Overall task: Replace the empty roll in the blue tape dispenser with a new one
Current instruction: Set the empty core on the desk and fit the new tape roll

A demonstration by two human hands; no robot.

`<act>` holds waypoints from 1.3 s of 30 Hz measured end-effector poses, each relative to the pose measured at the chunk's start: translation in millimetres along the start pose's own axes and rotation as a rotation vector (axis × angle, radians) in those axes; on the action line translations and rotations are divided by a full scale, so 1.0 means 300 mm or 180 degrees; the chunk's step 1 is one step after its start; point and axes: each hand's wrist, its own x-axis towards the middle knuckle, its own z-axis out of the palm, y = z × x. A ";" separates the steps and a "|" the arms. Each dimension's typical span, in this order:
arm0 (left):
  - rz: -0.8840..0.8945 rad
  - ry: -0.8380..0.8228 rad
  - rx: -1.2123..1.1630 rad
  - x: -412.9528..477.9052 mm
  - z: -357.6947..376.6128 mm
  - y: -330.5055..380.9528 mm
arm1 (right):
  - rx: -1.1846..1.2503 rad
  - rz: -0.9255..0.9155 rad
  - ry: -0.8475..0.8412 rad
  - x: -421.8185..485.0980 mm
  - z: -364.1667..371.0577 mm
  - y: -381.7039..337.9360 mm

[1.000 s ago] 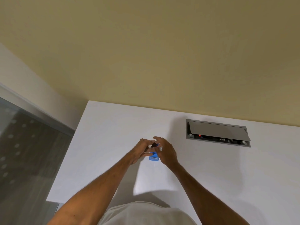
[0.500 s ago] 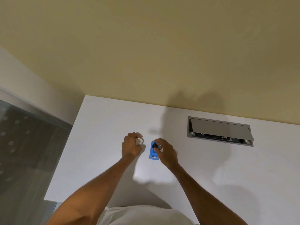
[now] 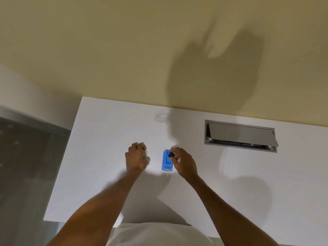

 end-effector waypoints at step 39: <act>0.1205 -0.0309 -0.1278 -0.199 0.014 0.172 | 0.0045 -0.0592 0.0298 -0.112 -0.058 0.006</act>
